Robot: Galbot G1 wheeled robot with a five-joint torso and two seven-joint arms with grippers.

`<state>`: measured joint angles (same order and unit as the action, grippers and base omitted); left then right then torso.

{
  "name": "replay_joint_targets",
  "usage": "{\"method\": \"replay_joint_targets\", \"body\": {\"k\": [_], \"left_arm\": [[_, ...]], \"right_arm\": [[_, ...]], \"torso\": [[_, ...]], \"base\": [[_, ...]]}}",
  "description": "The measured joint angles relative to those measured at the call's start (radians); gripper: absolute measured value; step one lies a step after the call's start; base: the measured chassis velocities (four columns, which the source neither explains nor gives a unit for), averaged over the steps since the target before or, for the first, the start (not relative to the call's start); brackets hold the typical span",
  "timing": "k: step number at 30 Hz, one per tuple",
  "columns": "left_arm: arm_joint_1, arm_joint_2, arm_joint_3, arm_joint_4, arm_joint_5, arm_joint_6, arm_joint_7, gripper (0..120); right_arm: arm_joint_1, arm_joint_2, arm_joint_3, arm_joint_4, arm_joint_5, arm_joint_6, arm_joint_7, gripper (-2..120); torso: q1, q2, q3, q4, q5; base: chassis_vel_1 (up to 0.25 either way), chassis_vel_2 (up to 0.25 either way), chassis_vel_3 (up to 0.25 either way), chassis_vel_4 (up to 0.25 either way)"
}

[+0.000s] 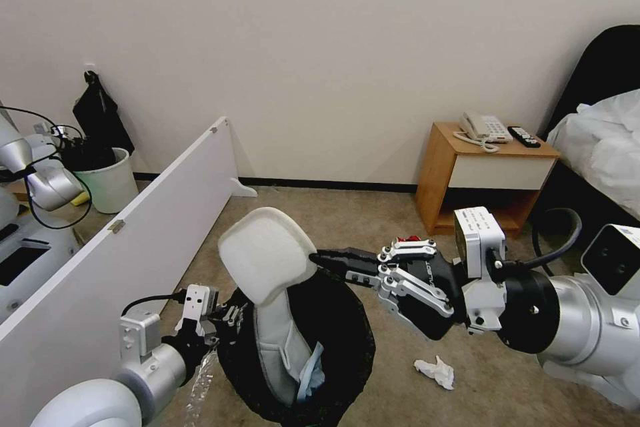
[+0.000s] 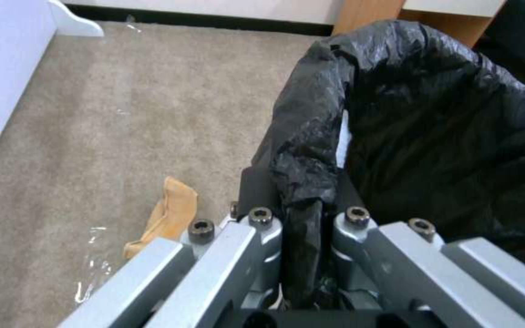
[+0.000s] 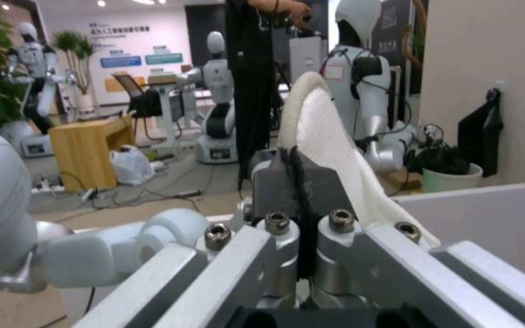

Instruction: Pick up the trash bin, then pick up the garbage from the floor and place it into the trash bin.

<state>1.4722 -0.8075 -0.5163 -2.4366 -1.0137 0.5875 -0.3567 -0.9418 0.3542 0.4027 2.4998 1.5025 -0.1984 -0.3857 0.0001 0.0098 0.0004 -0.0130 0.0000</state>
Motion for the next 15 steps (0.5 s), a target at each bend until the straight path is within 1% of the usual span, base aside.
{"method": "replay_joint_targets", "body": {"k": [5, 7, 13, 15], "left_arm": [[0.002, 0.000, -0.007, 0.000, 0.001, 0.000, -0.001, 4], [0.002, 0.000, -0.010, 0.000, 0.001, -0.002, -0.002, 4], [0.001, -0.001, -0.010, 0.000, 0.001, -0.003, -0.003, 4], [0.001, -0.001, -0.010, 0.000, 0.002, -0.003, -0.003, 4]], "right_arm": [[-0.007, -0.007, 0.009, 0.000, 0.001, -0.004, 0.016, 0], [-0.021, -0.028, 0.025, 0.000, 0.002, -0.009, 0.036, 0], [-0.038, -0.043, 0.053, 0.003, 0.004, -0.018, 0.062, 0], [-0.067, -0.057, 0.079, 0.003, -0.001, -0.027, 0.076, 0]], "torso": [[0.000, 0.000, 0.000, -0.0002, 0.0000], [0.000, 0.000, 0.000, -0.0001, 0.0000], [0.000, 0.000, 0.000, -0.0002, 0.0000], [0.000, 0.000, 0.000, 0.0000, 0.0000]], "base": [[0.000, 0.000, 0.000, 0.000], [0.000, 0.000, 0.000, 0.000], [0.000, 0.000, 0.000, 0.000], [0.000, 0.000, 0.000, 0.000]]}}
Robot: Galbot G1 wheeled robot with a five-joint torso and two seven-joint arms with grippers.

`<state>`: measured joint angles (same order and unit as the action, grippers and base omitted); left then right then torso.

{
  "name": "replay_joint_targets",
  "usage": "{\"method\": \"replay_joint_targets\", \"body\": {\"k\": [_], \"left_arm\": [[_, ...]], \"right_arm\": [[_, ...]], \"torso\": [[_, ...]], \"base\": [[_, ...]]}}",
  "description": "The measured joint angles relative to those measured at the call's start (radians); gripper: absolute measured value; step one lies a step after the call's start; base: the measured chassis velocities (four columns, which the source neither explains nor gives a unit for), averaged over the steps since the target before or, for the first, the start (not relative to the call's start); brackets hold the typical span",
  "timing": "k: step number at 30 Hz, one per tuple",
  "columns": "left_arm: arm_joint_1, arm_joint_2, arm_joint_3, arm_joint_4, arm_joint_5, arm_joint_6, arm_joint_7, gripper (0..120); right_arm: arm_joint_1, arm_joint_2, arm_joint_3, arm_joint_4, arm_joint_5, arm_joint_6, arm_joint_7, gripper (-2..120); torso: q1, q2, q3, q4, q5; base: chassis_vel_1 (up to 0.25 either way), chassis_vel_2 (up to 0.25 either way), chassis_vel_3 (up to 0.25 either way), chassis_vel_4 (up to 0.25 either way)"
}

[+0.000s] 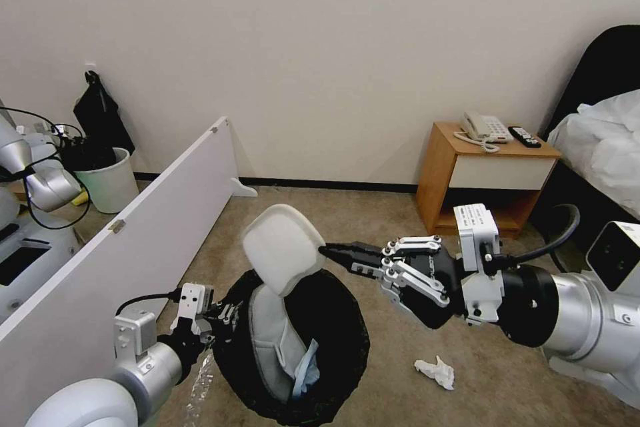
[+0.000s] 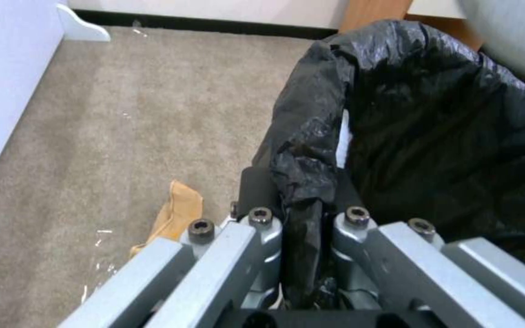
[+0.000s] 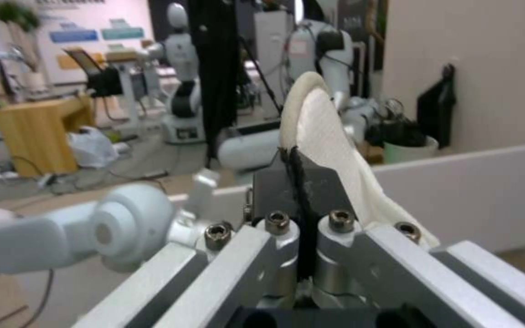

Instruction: Pick up the trash bin, then pick up the garbage from the floor and place it into the trash bin.

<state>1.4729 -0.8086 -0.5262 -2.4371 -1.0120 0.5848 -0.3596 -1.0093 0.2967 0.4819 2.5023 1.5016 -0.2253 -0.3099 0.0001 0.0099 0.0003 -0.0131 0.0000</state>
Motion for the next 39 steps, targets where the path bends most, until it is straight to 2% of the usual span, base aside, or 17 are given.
{"method": "replay_joint_targets", "body": {"k": [4, 16, 39], "left_arm": [[0.000, 0.003, -0.002, -0.001, 0.000, -0.001, 0.000, 4], [0.002, 0.000, -0.001, -0.010, -0.001, -0.001, -0.002, 4], [0.001, -0.005, 0.004, -0.016, -0.006, -0.001, -0.008, 4]], "right_arm": [[-0.072, -0.024, 0.047, -0.001, -0.009, -0.012, 0.020, 0], [-0.137, -0.029, 0.055, -0.002, -0.003, -0.076, 0.081, 0], [-0.124, 0.013, -0.043, -0.002, 0.000, -0.098, 0.110, 0]], "torso": [[0.000, 0.000, 0.000, -0.0004, 0.0000], [0.000, 0.000, 0.000, -0.0002, 0.0000], [0.000, 0.000, 0.000, -0.0001, -0.0001]], "base": [[0.000, 0.000, 0.000, 0.000], [0.000, 0.000, 0.000, 0.000], [0.000, 0.000, 0.000, 0.000]]}}
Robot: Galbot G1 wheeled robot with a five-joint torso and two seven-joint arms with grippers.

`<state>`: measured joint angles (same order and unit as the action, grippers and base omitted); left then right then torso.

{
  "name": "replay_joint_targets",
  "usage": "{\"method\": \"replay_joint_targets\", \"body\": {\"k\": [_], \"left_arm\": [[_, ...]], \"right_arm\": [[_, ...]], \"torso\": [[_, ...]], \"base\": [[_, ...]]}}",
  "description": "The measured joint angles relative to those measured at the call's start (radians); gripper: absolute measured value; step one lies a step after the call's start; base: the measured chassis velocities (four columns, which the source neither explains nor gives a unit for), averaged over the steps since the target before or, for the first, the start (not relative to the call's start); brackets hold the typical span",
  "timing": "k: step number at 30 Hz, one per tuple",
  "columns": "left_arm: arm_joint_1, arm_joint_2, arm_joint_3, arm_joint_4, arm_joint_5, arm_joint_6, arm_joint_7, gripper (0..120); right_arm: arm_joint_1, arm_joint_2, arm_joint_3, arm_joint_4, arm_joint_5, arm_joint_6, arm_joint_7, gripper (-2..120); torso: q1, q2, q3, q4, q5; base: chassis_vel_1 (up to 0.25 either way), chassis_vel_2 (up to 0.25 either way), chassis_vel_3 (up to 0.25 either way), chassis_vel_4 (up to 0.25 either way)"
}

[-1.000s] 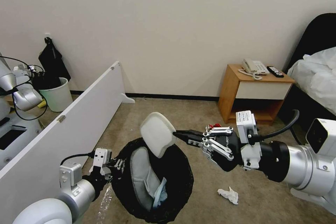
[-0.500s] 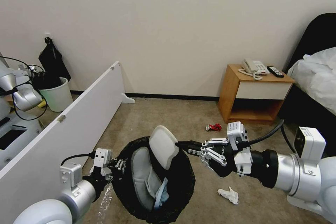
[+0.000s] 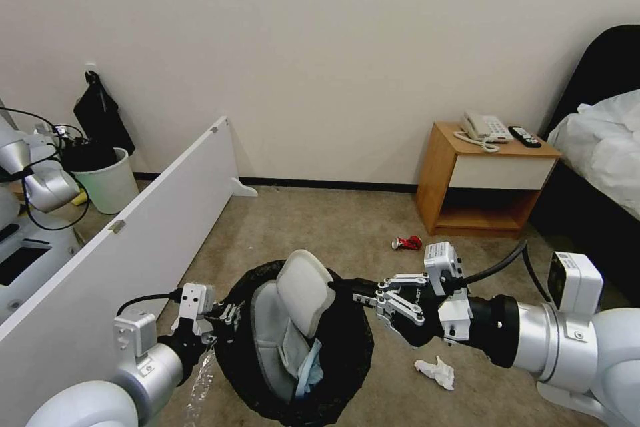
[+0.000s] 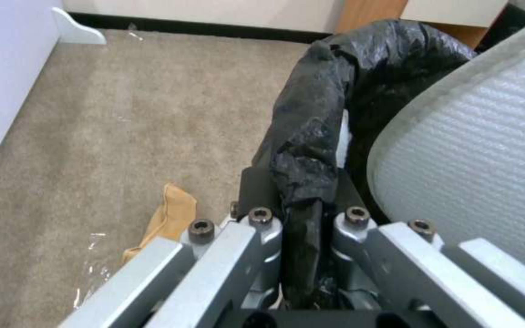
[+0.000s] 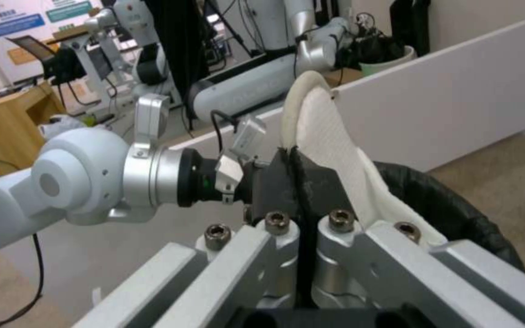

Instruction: Pick up the trash bin, then pick up the garbage from the floor and place it into the trash bin.

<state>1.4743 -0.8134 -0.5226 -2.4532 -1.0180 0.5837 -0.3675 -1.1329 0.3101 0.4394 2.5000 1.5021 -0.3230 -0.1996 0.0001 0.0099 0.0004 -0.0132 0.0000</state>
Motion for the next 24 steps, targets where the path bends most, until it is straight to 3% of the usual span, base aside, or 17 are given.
{"method": "replay_joint_targets", "body": {"k": [6, 10, 11, 13, 14, 18, 24], "left_arm": [[-0.001, 0.000, 0.000, -0.002, -0.003, 0.000, -0.001, 4], [-0.001, 0.001, 0.000, -0.003, -0.004, 0.001, -0.001, 4], [-0.001, 0.001, -0.001, -0.003, -0.004, 0.001, -0.001, 4], [-0.001, 0.001, -0.001, -0.003, -0.004, 0.001, -0.001, 4], [-0.002, 0.001, -0.001, -0.004, -0.004, 0.001, -0.002, 4], [-0.002, 0.001, -0.001, -0.004, -0.004, 0.001, -0.002, 4], [0.002, -0.002, -0.001, -0.006, -0.004, 0.002, -0.002, 4]], "right_arm": [[-0.027, -0.003, -0.007, 0.000, -0.007, -0.001, 0.011, 0], [-0.040, 0.000, -0.012, 0.000, -0.021, -0.001, 0.022, 8], [-0.040, 0.001, -0.012, 0.000, -0.022, -0.001, 0.025, 16], [-0.040, 0.001, -0.012, 0.000, -0.022, -0.001, 0.026, 17], [-0.037, 0.002, -0.012, 0.000, -0.022, -0.001, 0.030, 25], [-0.038, 0.005, -0.014, 0.000, -0.021, -0.002, 0.036, 35], [-0.033, 0.012, -0.023, 0.000, -0.022, -0.005, 0.043, 65]], "torso": [[0.000, 0.000, 0.000, 0.0000, 0.0000], [0.000, 0.000, 0.000, -0.0001, 0.0000], [0.000, 0.000, 0.000, -0.0001, 0.0000], [0.000, 0.000, 0.000, -0.0001, 0.0000], [0.000, 0.000, 0.000, 0.0000, 0.0000], [0.000, 0.000, 0.000, 0.0000, 0.0000], [0.000, 0.000, 0.000, 0.0000, 0.0000]], "base": [[0.000, 0.000, 0.000, 0.000], [0.000, 0.000, 0.000, 0.000], [0.000, 0.000, 0.000, 0.000], [0.000, 0.000, 0.000, 0.000], [0.000, 0.000, 0.000, 0.000], [0.000, 0.000, 0.000, 0.000], [0.000, 0.000, 0.000, 0.000]]}}
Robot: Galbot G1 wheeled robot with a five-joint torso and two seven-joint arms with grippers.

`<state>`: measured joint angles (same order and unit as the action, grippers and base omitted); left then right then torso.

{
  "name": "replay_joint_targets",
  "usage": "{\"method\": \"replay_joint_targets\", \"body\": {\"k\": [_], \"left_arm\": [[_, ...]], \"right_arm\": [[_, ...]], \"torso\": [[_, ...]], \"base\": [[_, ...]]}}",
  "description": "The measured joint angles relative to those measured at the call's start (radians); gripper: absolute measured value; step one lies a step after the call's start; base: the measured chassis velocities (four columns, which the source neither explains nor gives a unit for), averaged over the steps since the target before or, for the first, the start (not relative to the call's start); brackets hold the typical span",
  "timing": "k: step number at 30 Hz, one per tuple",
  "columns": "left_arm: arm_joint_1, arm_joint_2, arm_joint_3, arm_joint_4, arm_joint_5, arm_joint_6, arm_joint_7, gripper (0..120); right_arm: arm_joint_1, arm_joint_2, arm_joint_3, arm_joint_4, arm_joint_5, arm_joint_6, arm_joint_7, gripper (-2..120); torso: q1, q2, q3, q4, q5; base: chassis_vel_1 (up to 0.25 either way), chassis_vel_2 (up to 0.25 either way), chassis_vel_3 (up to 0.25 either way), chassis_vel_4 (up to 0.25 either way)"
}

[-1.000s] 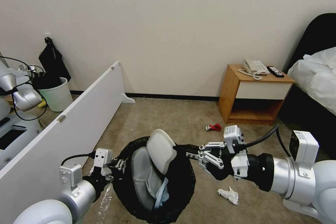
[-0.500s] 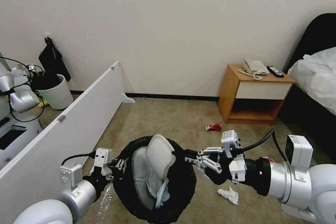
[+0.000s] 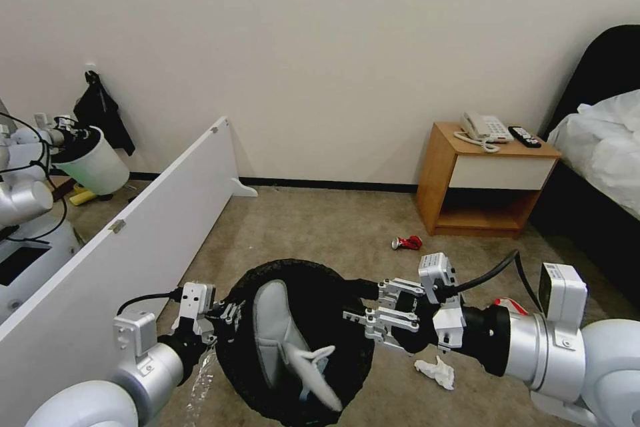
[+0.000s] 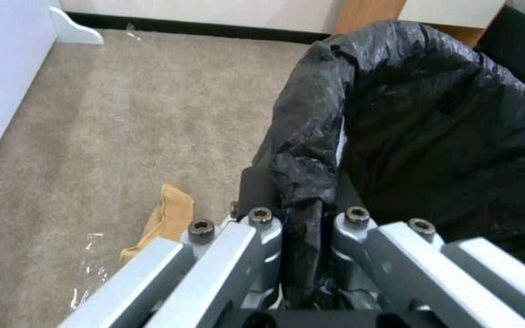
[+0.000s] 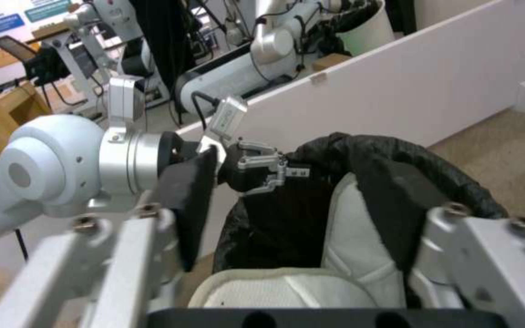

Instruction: Pick up the trash bin, then pick up the garbage from the floor and place it into the trash bin.

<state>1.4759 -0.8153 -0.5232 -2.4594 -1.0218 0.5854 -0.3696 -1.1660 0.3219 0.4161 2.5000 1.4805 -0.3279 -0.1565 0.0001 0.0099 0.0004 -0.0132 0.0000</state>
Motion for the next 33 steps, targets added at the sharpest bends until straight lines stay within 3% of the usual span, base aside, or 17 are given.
{"method": "replay_joint_targets", "body": {"k": [4, 6, 11, 15, 21, 27, 33], "left_arm": [[0.002, 0.000, -0.001, -0.001, 0.001, 0.000, 0.000, 4], [0.003, 0.000, -0.001, -0.003, 0.001, 0.000, -0.001, 4], [0.006, -0.006, 0.002, -0.003, 0.006, 0.001, -0.002, 4], [0.009, -0.007, 0.009, -0.003, 0.011, 0.001, -0.002, 4], [0.016, -0.016, 0.007, -0.005, 0.016, 0.001, -0.002, 4], [0.034, -0.039, -0.002, -0.012, 0.038, 0.000, 0.002, 4], [0.056, -0.052, -0.006, -0.013, 0.067, -0.005, 0.010, 4]], "right_arm": [[0.004, 0.000, -0.001, 0.000, 0.000, 0.000, 0.001, 74], [0.007, 0.004, -0.001, 0.000, 0.000, 0.000, 0.002, 87], [0.058, 0.040, 0.040, 0.000, 0.039, 0.000, 0.028, 99], [0.086, 0.054, 0.118, 0.000, 0.078, 0.011, 0.078, 100], [0.071, 0.127, 0.180, 0.000, -0.022, 0.019, 0.227, 100], [-0.015, 0.259, 0.237, 0.000, -0.202, -0.085, 0.466, 100], [-0.173, 0.323, 0.347, -0.004, -0.325, -0.149, 0.507, 100]], "torso": [[0.000, 0.000, 0.000, 0.0000, 0.0000], [0.000, 0.000, 0.000, 0.0000, 0.0000], [0.000, 0.000, 0.000, 0.0001, 0.0001], [0.000, 0.000, 0.000, 0.0001, -0.0002], [0.000, 0.000, 0.000, 0.0000, 0.0001], [0.000, 0.000, 0.000, 0.0002, 0.0002], [0.000, 0.000, 0.000, -0.0001, 0.0000]], "base": [[0.000, 0.000, 0.000, 0.000], [0.000, 0.000, 0.000, 0.000], [0.000, 0.000, 0.000, 0.000], [0.000, 0.000, 0.000, 0.000], [0.000, 0.000, 0.000, 0.000], [0.000, 0.000, 0.000, 0.000], [0.000, 0.000, 0.000, 0.000]]}}
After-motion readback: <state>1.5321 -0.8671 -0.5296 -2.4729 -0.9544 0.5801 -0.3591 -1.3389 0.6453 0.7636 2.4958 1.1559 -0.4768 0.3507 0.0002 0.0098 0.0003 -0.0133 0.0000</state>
